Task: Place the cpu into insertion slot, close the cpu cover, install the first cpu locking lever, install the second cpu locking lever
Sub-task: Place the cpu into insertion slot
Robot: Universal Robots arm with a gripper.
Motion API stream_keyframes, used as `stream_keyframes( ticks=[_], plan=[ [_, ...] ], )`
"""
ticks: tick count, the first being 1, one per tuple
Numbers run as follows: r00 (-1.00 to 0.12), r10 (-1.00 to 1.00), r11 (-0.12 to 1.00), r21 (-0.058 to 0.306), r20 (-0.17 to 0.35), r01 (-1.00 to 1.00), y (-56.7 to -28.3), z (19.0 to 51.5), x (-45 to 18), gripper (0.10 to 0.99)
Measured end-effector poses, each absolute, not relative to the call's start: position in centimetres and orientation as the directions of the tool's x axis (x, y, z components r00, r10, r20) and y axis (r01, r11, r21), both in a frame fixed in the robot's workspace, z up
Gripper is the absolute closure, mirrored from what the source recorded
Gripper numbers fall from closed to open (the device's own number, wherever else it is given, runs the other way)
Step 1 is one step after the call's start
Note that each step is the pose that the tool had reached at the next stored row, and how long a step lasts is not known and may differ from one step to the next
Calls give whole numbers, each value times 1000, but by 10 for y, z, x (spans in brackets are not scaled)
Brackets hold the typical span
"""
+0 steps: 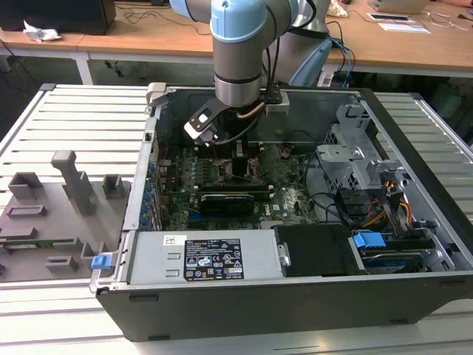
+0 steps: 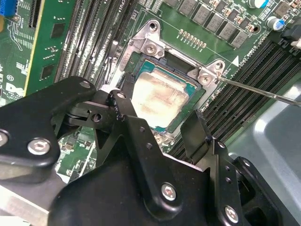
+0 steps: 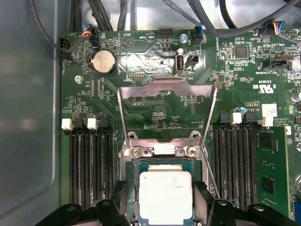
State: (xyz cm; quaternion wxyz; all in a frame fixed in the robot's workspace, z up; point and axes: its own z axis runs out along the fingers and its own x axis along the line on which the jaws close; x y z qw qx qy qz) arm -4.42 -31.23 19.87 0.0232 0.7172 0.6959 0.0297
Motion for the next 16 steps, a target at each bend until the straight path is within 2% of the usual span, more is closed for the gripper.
stream_keyframes(
  ticks=[12,13,14,15,16],
  plan=[
    [30,999,-31,75,10,997,-313,209,-44,435],
    [30,1000,-31,75,9,997,-313,210,-44,502],
    [30,1000,-30,74,9,997,-313,210,-44,502],
    [30,1000,-30,73,9,997,-314,210,-44,686],
    [30,1000,-30,71,9,997,-314,210,-43,686]
  ],
)
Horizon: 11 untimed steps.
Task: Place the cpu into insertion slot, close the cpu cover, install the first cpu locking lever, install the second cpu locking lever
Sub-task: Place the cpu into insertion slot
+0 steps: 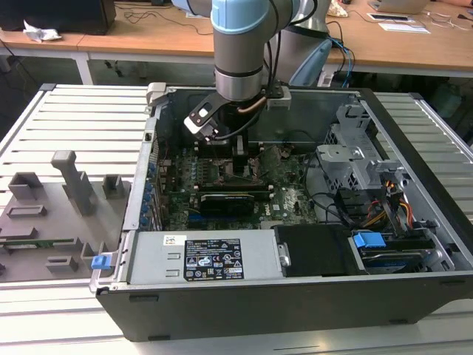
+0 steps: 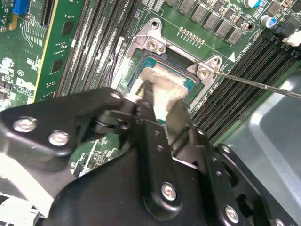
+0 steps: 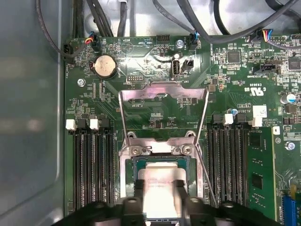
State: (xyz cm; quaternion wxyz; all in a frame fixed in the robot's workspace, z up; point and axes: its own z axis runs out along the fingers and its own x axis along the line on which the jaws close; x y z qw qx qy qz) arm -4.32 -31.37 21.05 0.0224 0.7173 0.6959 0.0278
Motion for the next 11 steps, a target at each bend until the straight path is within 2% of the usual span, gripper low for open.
stream_keyframes(
  ticks=[5,11],
  plan=[
    [30,1000,-30,68,6,997,-314,214,-43,980],
    [30,1000,-30,68,6,997,-314,216,-43,980]
  ],
)
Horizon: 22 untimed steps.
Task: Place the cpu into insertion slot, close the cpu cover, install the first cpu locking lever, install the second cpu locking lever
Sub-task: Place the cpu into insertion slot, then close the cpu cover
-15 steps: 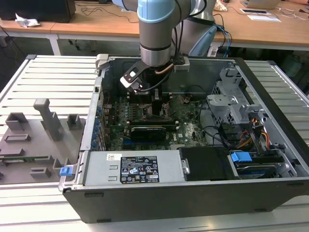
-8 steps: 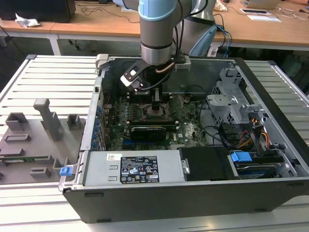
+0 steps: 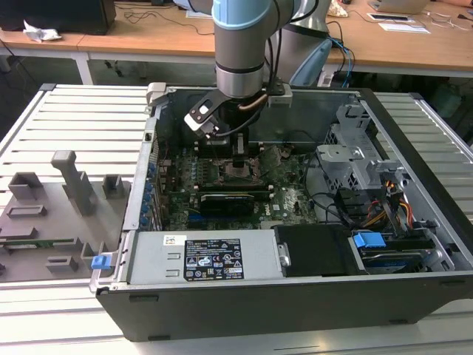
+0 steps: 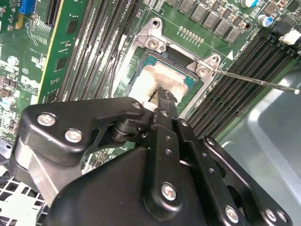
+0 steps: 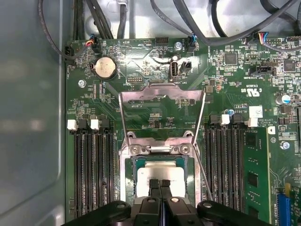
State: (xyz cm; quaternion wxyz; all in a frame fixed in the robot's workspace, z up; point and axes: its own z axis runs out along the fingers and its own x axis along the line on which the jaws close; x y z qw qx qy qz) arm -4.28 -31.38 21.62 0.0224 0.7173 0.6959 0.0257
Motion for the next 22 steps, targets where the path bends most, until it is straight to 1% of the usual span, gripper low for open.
stream_keyframes(
  ticks=[11,18,22],
  plan=[
    [30,1000,-30,68,6,997,-314,234,-43,980],
    [30,1000,-30,67,6,997,-316,234,-43,980],
    [30,1000,-30,65,6,997,-316,254,-35,980]
  ],
)
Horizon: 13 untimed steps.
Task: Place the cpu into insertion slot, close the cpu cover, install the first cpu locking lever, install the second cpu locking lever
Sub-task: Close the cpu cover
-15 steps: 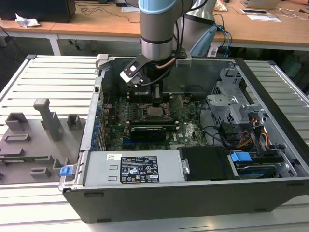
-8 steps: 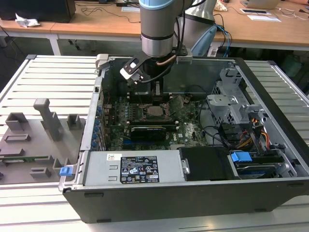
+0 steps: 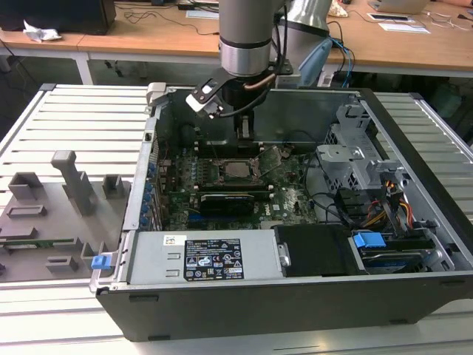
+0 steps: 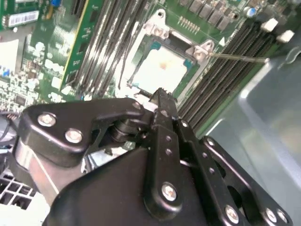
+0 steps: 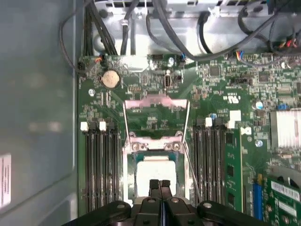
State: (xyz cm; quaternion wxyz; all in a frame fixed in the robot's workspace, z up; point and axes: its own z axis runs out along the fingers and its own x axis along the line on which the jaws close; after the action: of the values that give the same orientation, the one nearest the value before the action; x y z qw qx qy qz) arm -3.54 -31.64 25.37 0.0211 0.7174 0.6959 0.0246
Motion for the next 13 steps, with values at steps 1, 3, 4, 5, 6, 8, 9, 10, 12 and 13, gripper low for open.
stream_keyframes(
  ticks=[1,3,4,5,6,8,9,10,12,13],
  plan=[
    [30,1000,-30,61,6,998,-316,254,-30,980],
    [30,1000,-30,55,6,998,-316,254,-22,980],
    [30,1000,-30,52,6,998,-316,254,-18,980],
    [30,1000,-30,51,5,998,-316,254,-16,980],
    [30,1000,-30,51,5,998,-316,257,-16,980],
    [30,1000,-30,51,6,998,-316,262,-16,980],
    [30,1000,-30,51,5,998,-316,263,-16,980],
    [30,1000,-30,51,5,998,-316,264,-15,980],
    [30,1000,-30,51,6,998,-316,264,-11,980],
    [30,1000,-30,51,6,998,-316,264,-9,980]
  ],
)
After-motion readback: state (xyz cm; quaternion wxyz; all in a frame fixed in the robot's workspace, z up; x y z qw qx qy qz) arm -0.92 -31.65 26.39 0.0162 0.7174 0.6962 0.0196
